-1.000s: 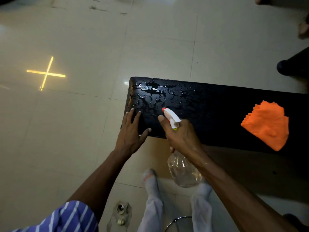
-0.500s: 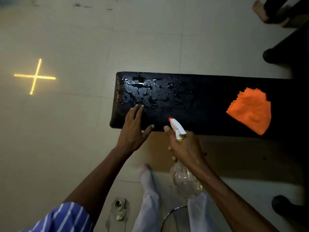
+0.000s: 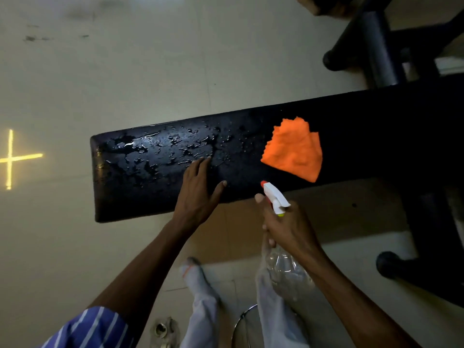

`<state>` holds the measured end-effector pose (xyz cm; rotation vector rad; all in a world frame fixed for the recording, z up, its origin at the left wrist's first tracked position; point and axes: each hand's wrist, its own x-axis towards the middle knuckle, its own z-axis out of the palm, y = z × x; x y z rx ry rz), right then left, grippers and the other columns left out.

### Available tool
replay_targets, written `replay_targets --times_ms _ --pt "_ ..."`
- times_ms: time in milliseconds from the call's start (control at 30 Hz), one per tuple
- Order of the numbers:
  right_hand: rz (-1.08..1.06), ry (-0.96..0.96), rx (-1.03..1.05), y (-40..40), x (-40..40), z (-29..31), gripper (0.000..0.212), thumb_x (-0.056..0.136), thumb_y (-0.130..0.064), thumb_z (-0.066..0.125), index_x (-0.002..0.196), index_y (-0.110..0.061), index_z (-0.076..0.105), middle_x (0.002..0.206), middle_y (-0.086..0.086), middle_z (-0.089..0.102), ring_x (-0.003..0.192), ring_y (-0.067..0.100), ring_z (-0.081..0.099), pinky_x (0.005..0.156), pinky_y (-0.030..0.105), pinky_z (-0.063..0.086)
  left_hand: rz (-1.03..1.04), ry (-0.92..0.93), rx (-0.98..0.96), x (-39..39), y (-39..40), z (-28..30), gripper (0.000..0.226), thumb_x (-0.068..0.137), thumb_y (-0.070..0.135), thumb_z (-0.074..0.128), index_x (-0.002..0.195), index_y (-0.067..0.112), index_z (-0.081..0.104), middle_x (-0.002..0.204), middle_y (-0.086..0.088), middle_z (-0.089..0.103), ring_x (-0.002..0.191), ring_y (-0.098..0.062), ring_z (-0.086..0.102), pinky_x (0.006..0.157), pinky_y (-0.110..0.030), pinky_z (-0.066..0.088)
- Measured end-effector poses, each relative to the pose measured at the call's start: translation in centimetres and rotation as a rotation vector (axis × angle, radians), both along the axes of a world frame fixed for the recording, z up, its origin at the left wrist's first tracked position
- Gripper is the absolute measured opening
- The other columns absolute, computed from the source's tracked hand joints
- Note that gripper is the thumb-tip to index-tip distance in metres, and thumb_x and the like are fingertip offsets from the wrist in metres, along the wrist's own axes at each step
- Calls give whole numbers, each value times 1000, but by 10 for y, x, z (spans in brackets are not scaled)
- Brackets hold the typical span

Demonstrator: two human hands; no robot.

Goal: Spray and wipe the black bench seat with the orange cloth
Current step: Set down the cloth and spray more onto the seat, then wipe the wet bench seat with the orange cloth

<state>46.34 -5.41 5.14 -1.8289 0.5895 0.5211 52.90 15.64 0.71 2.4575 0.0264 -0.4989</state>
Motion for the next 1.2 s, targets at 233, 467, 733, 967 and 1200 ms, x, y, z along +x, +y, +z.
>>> replay_targets --times_ms 233,467,733,967,1200 --pt "-154 -258 20 -92 26 17 25 89 -65 71 92 -43 60 80 -4 76 54 19 74 51 24 53 -65 30 -30 47 -112 0 54 100 42 60 142 9 47 137 -11 51 130 -29 46 102 -33 39" --pt "-189 -521 46 -161 95 18 37 91 -63 70 98 -29 57 96 -5 70 81 26 76 80 55 62 84 82 56 82 -199 -4 70 91 46 69 140 4 41 142 -18 41 134 -37 36 109 -47 35" --pt "-90 -550 -53 -183 154 1 29 98 -30 73 113 -10 57 109 8 66 99 22 73 86 37 61 389 291 -89 98 -214 -7 61 84 32 83 128 5 49 126 -16 63 113 -34 62 93 -45 54" --pt "-46 -547 -108 -180 157 -9 45 91 -26 79 122 0 58 115 9 65 109 20 65 94 15 51 415 405 -417 85 -184 5 34 92 26 76 117 8 62 102 -11 72 84 -25 71 71 -39 60" --pt "-220 -407 -128 -185 112 -21 83 78 -28 94 145 -10 46 139 -1 57 128 5 57 106 22 48 600 462 -730 62 -161 31 33 93 11 73 124 17 64 112 -6 77 95 -19 76 77 -35 66"
